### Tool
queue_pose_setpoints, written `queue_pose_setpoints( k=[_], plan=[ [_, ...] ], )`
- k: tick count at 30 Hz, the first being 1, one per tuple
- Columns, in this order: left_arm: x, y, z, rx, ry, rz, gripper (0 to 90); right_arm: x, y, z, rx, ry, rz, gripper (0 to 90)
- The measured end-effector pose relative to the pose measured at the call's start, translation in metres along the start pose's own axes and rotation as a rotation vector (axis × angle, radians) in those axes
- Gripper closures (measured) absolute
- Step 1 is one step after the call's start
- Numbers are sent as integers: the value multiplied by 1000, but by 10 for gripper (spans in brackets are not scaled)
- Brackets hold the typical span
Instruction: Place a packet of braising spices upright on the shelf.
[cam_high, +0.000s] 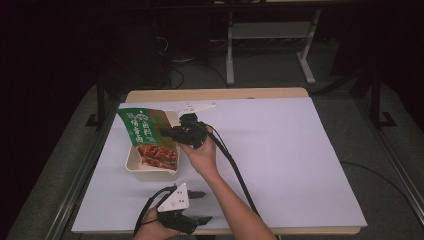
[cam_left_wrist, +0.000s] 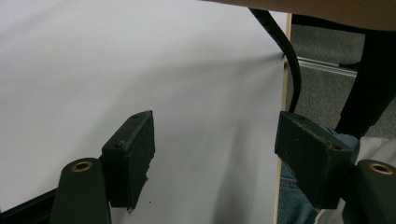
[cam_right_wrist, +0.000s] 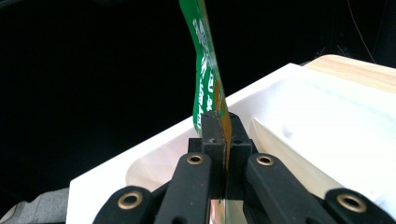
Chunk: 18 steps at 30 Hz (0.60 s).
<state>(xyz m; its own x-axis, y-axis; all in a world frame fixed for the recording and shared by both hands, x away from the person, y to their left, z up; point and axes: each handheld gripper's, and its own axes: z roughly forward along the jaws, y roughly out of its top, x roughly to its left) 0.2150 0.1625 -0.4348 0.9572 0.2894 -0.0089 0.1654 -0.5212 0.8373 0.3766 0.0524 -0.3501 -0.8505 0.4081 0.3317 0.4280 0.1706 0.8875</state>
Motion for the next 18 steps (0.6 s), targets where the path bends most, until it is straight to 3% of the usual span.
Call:
queue_pose_setpoints(
  k=[9,18],
  plan=[
    [2,0,0,-2,11,-5,281,2,-2,-1,50,-13,-49,897],
    [1,-1,2,-1,6,-12,279,-2,-5,-6,76,-31,-53,896]
  ],
)
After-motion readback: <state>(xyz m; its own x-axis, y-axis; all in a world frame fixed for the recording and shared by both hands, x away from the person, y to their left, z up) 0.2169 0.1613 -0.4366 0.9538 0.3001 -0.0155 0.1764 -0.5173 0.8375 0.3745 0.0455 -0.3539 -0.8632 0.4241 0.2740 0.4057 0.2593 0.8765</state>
